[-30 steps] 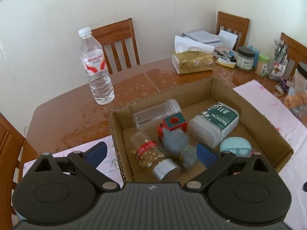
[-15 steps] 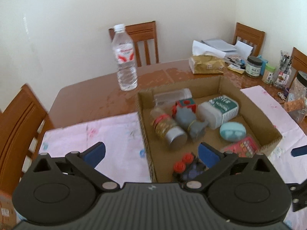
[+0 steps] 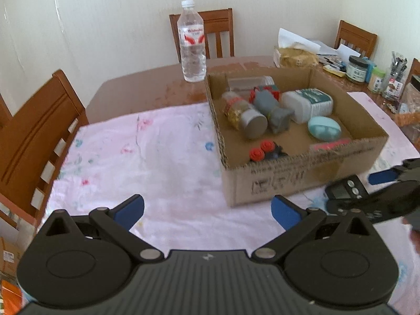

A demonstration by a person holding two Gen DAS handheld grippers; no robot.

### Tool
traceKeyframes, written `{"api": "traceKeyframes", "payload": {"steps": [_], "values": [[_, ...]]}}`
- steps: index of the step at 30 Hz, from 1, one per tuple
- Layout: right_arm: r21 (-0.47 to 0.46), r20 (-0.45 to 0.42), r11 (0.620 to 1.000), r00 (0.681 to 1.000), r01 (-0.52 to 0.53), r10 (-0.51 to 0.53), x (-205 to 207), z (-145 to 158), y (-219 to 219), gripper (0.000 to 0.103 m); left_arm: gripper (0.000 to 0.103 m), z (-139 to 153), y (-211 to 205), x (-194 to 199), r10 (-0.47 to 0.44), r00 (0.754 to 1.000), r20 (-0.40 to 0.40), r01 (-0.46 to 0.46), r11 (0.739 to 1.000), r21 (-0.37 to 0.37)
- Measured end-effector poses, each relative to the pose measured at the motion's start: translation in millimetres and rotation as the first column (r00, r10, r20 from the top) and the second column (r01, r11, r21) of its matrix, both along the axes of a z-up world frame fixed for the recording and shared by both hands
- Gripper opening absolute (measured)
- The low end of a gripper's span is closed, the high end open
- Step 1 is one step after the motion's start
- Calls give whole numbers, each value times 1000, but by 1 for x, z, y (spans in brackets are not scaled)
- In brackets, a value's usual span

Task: Organize rigid objects
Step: 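Move the right tool to the black timer while the left tool moves to the tape roller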

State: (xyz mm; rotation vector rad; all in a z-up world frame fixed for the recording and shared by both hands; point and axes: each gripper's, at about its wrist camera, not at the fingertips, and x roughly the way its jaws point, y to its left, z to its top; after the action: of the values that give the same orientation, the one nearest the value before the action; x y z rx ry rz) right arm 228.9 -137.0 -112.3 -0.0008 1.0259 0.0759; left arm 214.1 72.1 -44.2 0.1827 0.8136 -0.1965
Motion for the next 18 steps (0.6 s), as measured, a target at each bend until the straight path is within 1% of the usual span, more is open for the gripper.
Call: {"api": "traceKeyframes", "payload": {"steps": [2, 3, 7, 11, 14, 18], "values": [[-47, 3, 999, 1000, 15, -15, 0, -6, 4, 103, 102, -1, 1, -4, -4, 1000, -3, 4, 1000, -6], [-57, 19, 998, 1000, 17, -16, -2, -6, 5, 103, 102, -1, 1, -5, -6, 1000, -5, 6, 1000, -8], [-52, 21, 998, 999, 46, -45, -3, -6, -5, 103, 102, -3, -1, -10, -7, 1000, -21, 6, 1000, -19], [-53, 12, 996, 998, 69, -68, -5, -6, -23, 103, 102, -5, -10, -15, -27, 999, -32, 26, 999, -36], [-52, 6, 997, 998, 55, -55, -6, -5, -34, 103, 102, -8, -22, -20, -45, 998, -43, 43, 998, -50], [-50, -8, 999, 1000, 14, -15, -7, -4, -45, 103, 102, -18, -41, -29, -91, 992, -92, 84, 994, -74]]}}
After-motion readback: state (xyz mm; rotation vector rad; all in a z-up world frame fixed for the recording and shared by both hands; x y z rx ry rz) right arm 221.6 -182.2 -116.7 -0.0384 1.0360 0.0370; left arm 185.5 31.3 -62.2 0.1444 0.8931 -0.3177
